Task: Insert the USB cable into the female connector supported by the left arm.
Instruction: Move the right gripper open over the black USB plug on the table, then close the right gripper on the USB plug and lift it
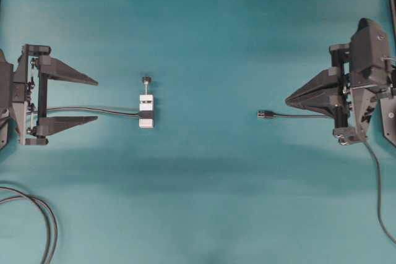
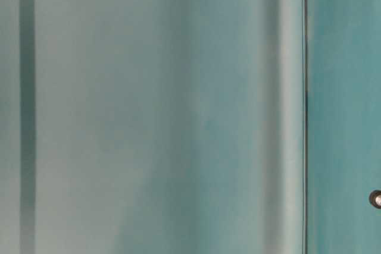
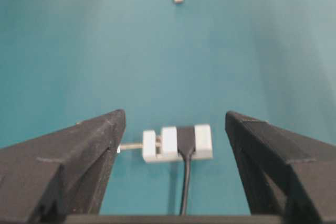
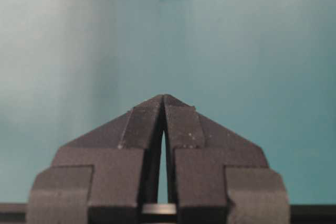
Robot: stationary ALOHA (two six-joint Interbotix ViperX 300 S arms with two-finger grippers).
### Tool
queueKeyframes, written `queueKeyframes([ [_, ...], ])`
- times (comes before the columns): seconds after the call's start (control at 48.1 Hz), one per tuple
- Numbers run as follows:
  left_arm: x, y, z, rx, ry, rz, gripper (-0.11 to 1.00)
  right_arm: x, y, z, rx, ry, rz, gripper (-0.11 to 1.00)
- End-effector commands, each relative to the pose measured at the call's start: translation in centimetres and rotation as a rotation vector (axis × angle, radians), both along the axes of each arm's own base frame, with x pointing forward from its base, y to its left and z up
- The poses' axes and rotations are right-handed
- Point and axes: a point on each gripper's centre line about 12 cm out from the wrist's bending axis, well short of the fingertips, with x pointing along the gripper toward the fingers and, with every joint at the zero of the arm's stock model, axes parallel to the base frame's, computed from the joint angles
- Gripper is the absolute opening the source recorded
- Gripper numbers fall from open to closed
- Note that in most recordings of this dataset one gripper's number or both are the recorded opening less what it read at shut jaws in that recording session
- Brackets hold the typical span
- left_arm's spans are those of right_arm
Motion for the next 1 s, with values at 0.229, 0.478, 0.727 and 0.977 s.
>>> queueKeyframes([
  [0.229, 0.4, 0.1, -0.4, -0.062, 0.001, 0.030, 0.87, 1.1, 0.0, -2.3, 0.054, 0.086, -0.029, 0.04],
  [0.478, 0.3, 0.1, -0.9, -0.062, 0.020, 0.031, 0.87, 1.8, 0.0, -4.6, -0.012, 0.180, 0.012, 0.57],
  [0.727, 0.2, 0.1, -1.2, -0.062, 0.026, 0.031, 0.86, 2.8, 0.1, -6.4, -0.033, 0.229, 0.033, 0.48],
  [0.977, 0.2, 0.1, -1.0, -0.062, 0.023, 0.031, 0.86, 3.1, -0.1, -7.6, -0.031, 0.263, 0.028, 0.49],
])
